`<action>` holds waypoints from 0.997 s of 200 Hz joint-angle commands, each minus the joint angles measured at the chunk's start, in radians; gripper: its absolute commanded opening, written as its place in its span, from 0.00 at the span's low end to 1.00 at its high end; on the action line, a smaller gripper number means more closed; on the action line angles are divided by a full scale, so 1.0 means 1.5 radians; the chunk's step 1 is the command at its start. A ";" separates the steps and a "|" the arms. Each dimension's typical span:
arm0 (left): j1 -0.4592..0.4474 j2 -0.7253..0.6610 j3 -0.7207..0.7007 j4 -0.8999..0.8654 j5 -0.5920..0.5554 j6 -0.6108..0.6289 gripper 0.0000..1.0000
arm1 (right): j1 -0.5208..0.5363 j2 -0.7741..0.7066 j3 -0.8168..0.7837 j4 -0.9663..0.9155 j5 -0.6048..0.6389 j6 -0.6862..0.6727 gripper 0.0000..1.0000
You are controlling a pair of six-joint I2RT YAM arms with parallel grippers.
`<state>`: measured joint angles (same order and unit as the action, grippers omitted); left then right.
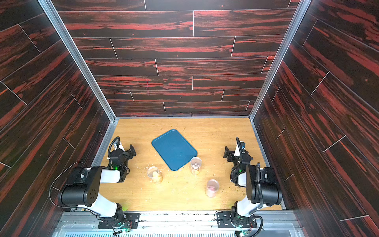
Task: Pour the cookies out of the jar
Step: Pick up the jar from the center of the board.
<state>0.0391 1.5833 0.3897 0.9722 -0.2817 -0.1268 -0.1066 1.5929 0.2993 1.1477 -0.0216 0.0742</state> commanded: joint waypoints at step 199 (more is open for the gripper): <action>-0.001 -0.003 -0.006 0.002 -0.002 0.007 1.00 | 0.001 -0.016 0.004 0.007 0.000 -0.001 0.98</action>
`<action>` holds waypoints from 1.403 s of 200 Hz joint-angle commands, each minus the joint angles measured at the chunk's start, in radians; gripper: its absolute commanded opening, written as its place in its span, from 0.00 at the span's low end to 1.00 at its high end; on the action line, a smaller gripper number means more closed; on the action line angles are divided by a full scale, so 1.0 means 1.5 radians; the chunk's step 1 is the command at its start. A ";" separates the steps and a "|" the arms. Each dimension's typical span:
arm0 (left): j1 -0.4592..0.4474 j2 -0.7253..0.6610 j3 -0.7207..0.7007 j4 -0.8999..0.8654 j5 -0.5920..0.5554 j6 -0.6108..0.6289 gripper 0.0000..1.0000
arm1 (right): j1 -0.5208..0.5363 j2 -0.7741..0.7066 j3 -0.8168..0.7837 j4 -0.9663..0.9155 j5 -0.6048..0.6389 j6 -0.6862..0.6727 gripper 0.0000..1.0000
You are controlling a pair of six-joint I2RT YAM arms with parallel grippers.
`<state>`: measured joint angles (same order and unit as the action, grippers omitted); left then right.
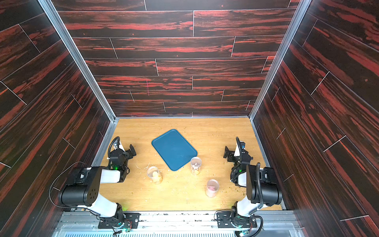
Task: Pour the cookies out of the jar
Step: Pick up the jar from the center of the board.
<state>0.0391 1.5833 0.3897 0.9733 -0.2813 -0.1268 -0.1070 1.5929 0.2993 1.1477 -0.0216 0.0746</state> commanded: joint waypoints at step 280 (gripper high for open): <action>-0.011 -0.367 0.429 -0.979 0.128 -0.221 1.00 | 0.112 -0.028 0.720 -1.102 -0.066 0.251 0.98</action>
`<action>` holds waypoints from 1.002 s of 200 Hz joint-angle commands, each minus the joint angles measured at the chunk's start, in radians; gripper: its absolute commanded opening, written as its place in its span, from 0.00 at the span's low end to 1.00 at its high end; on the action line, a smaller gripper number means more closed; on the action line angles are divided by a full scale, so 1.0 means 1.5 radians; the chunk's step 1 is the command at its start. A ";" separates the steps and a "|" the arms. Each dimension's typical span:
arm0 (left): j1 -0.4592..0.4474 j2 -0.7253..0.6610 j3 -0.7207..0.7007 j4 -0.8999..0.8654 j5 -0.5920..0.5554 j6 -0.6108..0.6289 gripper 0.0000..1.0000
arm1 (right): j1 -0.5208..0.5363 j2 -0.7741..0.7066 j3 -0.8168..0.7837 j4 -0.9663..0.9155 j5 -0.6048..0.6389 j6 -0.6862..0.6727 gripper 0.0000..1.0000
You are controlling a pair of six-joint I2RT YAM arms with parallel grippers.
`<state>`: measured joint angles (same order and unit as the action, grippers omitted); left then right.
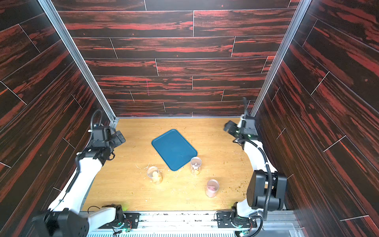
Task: Pour the cookies out of the jar
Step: Pick up the jar from the center of the board.
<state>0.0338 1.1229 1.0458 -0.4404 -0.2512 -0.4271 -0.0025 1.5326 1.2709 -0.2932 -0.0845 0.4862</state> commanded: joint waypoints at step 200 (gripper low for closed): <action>-0.121 -0.236 -0.056 -0.177 0.370 -0.062 1.00 | 0.369 -0.044 0.107 -0.542 0.037 -0.017 0.98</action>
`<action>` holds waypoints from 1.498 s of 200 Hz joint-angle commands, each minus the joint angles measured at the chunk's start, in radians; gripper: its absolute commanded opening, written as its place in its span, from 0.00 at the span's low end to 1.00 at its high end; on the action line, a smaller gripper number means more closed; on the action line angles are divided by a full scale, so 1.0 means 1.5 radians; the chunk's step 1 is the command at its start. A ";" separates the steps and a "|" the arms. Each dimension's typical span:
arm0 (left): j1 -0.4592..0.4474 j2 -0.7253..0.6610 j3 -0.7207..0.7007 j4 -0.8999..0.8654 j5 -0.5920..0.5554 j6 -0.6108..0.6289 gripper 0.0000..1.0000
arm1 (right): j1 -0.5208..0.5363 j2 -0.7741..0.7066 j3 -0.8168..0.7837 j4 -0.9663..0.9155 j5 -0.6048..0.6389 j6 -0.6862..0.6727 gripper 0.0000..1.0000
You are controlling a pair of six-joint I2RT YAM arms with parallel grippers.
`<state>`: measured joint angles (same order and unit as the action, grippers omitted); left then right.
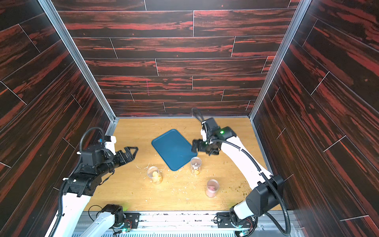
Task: Pour the cookies out of the jar
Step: Pick up the jar from the center of the board.
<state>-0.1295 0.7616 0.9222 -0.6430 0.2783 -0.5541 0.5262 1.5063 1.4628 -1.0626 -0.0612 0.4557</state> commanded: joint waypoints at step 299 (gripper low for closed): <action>-0.149 0.054 -0.014 -0.019 -0.033 -0.089 1.00 | 0.084 0.131 -0.043 0.036 0.079 0.005 0.94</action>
<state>-0.3500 0.8478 0.9142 -0.6582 0.2420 -0.6628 0.6487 1.6611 1.3895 -1.0031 0.0631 0.4648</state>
